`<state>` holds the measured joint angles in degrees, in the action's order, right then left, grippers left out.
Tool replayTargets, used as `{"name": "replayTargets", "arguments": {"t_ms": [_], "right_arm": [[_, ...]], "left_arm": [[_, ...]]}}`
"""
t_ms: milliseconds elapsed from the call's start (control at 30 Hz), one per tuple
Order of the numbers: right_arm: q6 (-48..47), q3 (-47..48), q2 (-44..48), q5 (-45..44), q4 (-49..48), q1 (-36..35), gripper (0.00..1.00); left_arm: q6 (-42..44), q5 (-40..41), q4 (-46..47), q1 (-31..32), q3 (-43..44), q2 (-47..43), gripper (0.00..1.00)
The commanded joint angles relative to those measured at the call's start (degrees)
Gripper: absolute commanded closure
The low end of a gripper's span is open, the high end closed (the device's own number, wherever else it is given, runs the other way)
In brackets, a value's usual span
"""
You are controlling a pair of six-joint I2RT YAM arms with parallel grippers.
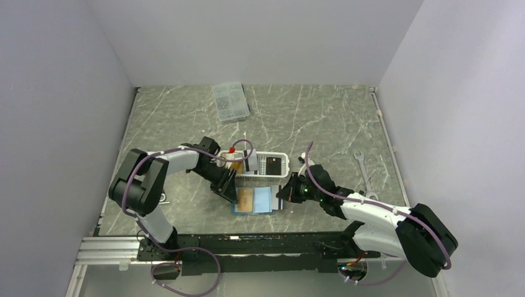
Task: Put the credit cards into the card holder
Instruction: Turn over the card slot in the card holder.
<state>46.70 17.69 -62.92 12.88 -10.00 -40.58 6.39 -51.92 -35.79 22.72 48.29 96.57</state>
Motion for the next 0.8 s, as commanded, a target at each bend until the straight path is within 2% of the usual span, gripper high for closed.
{"name": "replayTargets", "arguments": {"t_ms": [0,133,267,433,767], "right_arm": [[0.89,-1.26,2.06,-1.19,-2.24,-0.23,1.0],[1.25,-1.43,4.1,-2.17,-1.07,-0.2,1.0],[1.75,-1.78,6.86,-2.45,-1.57,0.05,1.0],[2.45,-1.72,5.04,-0.99,-4.65,0.23,1.0],[2.49,-2.82,3.62,-1.84,-5.85,0.21,1.0]], "left_arm": [[1.01,-3.66,0.81,0.39,1.43,-1.01,0.52],[1.01,-3.91,0.74,0.48,1.85,-2.11,0.53],[0.68,-3.02,1.58,0.63,1.47,-3.31,0.6],[0.6,-1.34,1.66,0.83,1.74,-2.59,0.69],[0.76,0.11,1.49,1.18,2.22,-2.2,0.73]]}}
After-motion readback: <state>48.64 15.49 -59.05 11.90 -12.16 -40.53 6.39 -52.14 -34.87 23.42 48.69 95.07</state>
